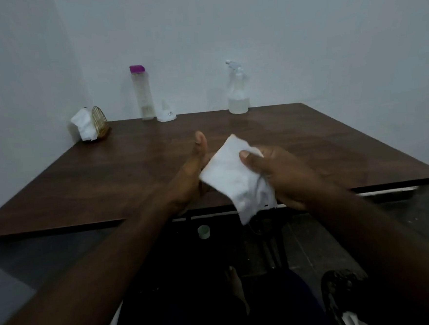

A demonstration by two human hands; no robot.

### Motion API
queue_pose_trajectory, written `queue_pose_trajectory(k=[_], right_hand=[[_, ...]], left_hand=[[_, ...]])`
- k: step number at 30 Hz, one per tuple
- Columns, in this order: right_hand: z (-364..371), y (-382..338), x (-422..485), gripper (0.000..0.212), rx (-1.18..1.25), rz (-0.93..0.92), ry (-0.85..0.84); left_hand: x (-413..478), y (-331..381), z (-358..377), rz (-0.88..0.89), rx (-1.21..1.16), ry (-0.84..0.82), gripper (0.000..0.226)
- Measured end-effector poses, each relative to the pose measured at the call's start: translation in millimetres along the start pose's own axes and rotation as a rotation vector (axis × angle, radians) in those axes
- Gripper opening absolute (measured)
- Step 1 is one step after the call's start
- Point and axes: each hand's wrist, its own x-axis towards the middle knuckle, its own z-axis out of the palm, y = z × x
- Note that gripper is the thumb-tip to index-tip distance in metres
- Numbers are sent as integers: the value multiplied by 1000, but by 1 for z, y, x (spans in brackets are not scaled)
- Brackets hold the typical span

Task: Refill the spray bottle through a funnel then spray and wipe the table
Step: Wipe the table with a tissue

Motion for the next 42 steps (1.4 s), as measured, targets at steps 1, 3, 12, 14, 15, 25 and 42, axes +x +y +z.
queue_pose_trajectory(k=[1,3,12,14,15,25,42], right_hand=[[-4,-1,0,22,58,44,42],[-14,-4,-5,23,115,99,116],[-68,4,-57,23,-64,155,261],[-81,8,-69,23,-92,162,281],[-89,10,-76,21,-90,166,306],[-162,66,-146,22,219,264,726],[-267,293,-229,21,571,663,1201]], left_hand=[[2,1,5,5,-54,-18,87],[5,-1,16,-6,-79,-5,76],[20,-44,78,-23,46,193,23],[27,-49,94,-13,74,164,22],[31,-52,104,-18,72,144,22],[61,-156,205,-332,-157,-101,19],[143,-382,287,-820,24,61,46]])
